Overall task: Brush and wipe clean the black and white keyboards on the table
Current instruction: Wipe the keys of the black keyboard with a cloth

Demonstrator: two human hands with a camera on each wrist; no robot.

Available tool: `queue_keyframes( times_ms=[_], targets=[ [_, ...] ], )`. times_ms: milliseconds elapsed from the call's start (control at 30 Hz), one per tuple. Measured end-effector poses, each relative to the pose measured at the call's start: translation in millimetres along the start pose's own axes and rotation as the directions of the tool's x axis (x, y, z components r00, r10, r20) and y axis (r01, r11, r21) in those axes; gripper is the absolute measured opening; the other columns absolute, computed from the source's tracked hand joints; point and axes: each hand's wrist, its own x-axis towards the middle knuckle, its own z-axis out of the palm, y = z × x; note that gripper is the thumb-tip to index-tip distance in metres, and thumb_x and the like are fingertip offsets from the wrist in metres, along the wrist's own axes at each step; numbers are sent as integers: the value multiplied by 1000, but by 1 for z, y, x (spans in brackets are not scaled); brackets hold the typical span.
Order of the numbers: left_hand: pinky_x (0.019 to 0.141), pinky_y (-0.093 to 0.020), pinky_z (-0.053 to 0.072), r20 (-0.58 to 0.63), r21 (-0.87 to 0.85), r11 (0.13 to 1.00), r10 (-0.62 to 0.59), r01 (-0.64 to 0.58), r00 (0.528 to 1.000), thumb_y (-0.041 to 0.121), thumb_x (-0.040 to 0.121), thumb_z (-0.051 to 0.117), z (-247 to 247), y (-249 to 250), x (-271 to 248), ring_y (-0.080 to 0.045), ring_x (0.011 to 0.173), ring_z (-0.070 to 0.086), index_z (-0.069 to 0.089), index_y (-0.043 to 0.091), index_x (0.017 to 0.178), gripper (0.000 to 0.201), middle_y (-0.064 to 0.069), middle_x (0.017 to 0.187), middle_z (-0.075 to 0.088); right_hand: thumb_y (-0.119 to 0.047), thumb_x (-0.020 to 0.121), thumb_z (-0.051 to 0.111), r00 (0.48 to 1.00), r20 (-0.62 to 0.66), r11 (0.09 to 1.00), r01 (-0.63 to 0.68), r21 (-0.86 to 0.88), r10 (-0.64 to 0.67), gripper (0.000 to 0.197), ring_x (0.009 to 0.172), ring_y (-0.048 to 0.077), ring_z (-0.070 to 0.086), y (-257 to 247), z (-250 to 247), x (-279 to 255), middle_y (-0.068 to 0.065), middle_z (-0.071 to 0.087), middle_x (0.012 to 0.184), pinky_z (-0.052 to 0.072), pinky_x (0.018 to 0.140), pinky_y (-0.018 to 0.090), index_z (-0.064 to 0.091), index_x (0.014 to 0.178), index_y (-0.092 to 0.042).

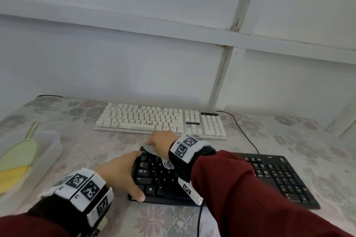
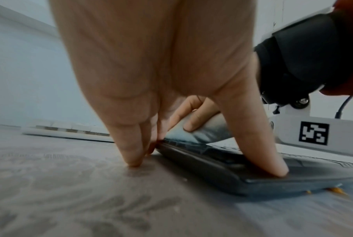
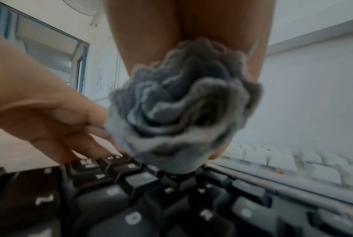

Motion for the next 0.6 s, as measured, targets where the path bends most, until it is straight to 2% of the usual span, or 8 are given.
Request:
queue_keyframes(
  times_ms=[67, 167, 267, 367, 467, 600],
  targets=[
    [95, -20, 39, 17, -23, 1000, -15, 16, 1000, 14, 55, 88, 0, -4, 2, -3, 109, 50, 29, 32, 121, 90, 21, 114, 50, -5, 95, 44, 998, 8, 998, -56, 5, 56, 37, 119, 31, 52, 4, 4, -3, 13, 52, 131, 42, 99, 38, 54, 131, -9],
    [105, -30, 39, 46, -64, 998, -20, 23, 999, 24, 39, 90, 0, -9, 5, -6, 115, 51, 30, 28, 131, 110, 17, 120, 52, -9, 98, 41, 994, 22, 993, -110, 42, 109, 37, 121, 31, 49, 14, 4, -18, 13, 48, 134, 36, 102, 37, 49, 134, -5],
    [106, -37, 39, 57, -56, 998, -33, 36, 998, 35, 29, 88, -1, -13, 7, -9, 117, 52, 26, 31, 134, 123, 16, 123, 54, -10, 100, 35, 984, 26, 977, -177, 121, 176, 35, 120, 33, 49, 32, 8, -34, 16, 49, 132, 37, 101, 37, 46, 131, 3],
    [106, -39, 40, 68, -67, 997, -26, 30, 997, 39, 22, 92, -1, -17, 9, -11, 116, 54, 26, 34, 132, 129, 15, 122, 56, -12, 98, 39, 974, 33, 962, -226, 151, 224, 35, 119, 35, 49, 50, 19, -45, 13, 52, 119, 42, 101, 40, 46, 131, -2],
    [105, -40, 41, 67, -79, 997, -20, 26, 998, 47, 16, 92, -1, -23, 12, -12, 116, 54, 26, 35, 132, 134, 15, 123, 57, -17, 98, 44, 959, 63, 948, -282, 148, 275, 33, 118, 34, 49, 72, 31, -54, 12, 53, 125, 44, 100, 44, 46, 130, -7],
    [103, -41, 43, 66, -111, 994, -17, 24, 998, 49, 14, 92, -1, -29, 15, -14, 117, 55, 26, 33, 136, 139, 12, 124, 57, -17, 99, 42, 953, 19, 937, -301, 176, 303, 25, 106, 26, 53, 100, 42, -77, 5, 53, 116, 45, 98, 36, 60, 116, -9]
  ],
)
